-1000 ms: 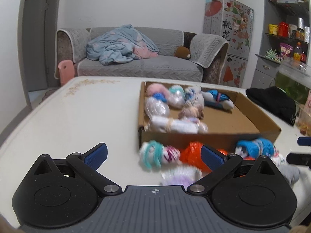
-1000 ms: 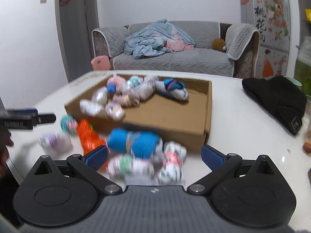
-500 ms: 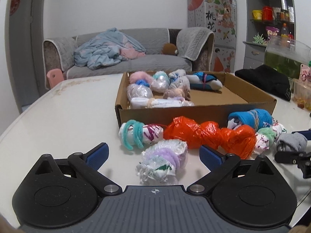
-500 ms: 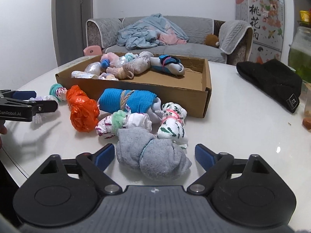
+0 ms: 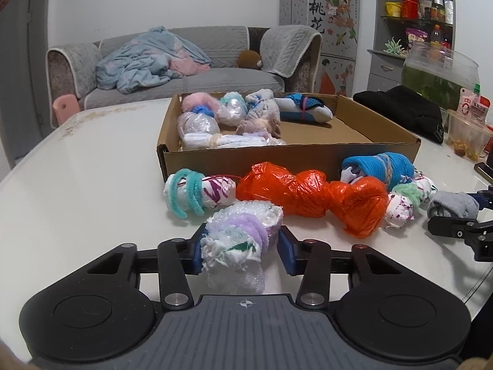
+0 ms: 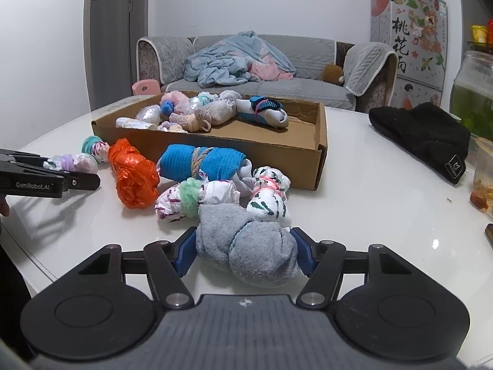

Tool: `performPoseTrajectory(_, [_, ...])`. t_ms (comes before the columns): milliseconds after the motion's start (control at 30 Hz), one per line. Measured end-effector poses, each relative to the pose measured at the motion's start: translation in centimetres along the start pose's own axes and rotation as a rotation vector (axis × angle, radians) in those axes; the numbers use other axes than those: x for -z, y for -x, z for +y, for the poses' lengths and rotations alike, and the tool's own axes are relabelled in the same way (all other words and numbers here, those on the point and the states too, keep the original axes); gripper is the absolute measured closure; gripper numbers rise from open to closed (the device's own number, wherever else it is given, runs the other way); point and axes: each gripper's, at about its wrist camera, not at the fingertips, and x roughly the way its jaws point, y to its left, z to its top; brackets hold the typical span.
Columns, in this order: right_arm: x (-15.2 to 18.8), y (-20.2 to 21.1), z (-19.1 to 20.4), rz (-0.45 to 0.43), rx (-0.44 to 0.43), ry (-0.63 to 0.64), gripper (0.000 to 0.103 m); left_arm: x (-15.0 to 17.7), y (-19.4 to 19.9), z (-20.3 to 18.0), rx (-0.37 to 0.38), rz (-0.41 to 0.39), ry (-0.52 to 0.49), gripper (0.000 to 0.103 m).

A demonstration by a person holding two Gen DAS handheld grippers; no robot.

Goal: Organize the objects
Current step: 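Grasp lilac-tied plastic bundle with left gripper while right grasps grey rolled sock, then carry both items over the tray and lower them inside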

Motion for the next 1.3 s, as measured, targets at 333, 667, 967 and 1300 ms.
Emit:
performPoseTrajectory(333, [-1.6, 3.0, -1.3, -0.035, -0.014, -0.011, 0.043, -2.1, 2.6, -0.4, 0.023, -0.046, -0.028, 0.053])
performPoseTrajectory(667, [-10.3, 1.9, -3.6, -0.132, -0.088, 0.019, 0.043, -12.2, 2.5, -2.7, 0.100, -0.128, -0.110, 0.052])
performPoseTrajectory(967, [-15.1, -6.5, -6.0, -0.045, -0.171, 0.112, 0.043, -18.7, -5.8, -5.2, 0.175, -0.044, -0.147, 0.052])
performPoseTrajectory(1300, [-14.2, -14.3, -6.1, 0.114, -0.197, 0.229, 0.043, -18.0, -17.3, -5.7, 0.231, 0.213, -0.072, 0.052])
